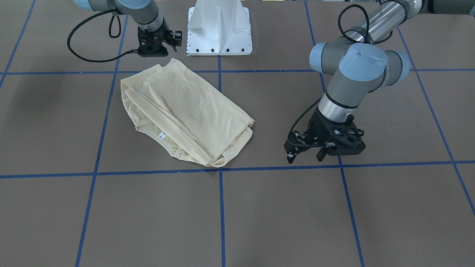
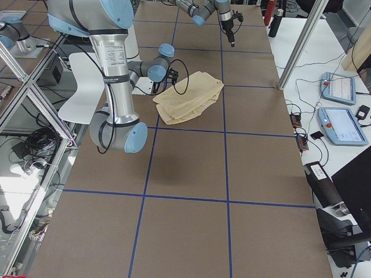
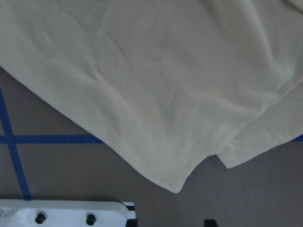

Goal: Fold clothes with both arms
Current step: 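Drag the beige shirt toward the robot with the right gripper, rotating it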

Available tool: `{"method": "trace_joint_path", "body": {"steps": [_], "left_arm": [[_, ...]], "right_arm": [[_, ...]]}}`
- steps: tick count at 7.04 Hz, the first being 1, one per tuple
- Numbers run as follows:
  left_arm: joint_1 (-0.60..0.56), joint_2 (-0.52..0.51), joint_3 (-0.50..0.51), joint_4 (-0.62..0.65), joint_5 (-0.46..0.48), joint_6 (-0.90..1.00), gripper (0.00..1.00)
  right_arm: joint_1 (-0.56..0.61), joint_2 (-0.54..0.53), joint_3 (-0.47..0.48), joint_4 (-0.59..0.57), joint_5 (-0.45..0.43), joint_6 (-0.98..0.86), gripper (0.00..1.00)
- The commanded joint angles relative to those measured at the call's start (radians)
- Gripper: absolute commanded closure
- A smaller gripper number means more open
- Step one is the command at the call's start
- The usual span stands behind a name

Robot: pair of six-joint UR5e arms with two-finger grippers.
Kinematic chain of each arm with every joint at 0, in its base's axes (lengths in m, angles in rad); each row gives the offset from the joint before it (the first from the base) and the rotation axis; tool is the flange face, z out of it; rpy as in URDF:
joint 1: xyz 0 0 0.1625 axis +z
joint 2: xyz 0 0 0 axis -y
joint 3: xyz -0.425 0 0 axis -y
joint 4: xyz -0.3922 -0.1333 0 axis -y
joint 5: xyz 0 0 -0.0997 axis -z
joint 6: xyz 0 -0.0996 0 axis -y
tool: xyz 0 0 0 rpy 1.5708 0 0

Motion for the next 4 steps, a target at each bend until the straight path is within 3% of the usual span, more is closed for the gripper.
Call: {"method": "trace_joint_path", "body": {"steps": [1, 3, 4], "left_arm": [[0.151, 0.065, -0.141, 0.002, -0.009, -0.153, 0.01], [0.302, 0.051, -0.163, 0.002, 0.003, -0.381, 0.02], [0.340, 0.037, -0.143, 0.002, 0.004, -0.395, 0.06]], "right_arm": [[0.124, 0.044, -0.009, 0.009, -0.008, -0.016, 0.00], [0.230, 0.080, -0.015, 0.010, -0.036, -0.036, 0.00], [0.241, 0.092, -0.023, 0.009, -0.065, -0.036, 0.00]]}}
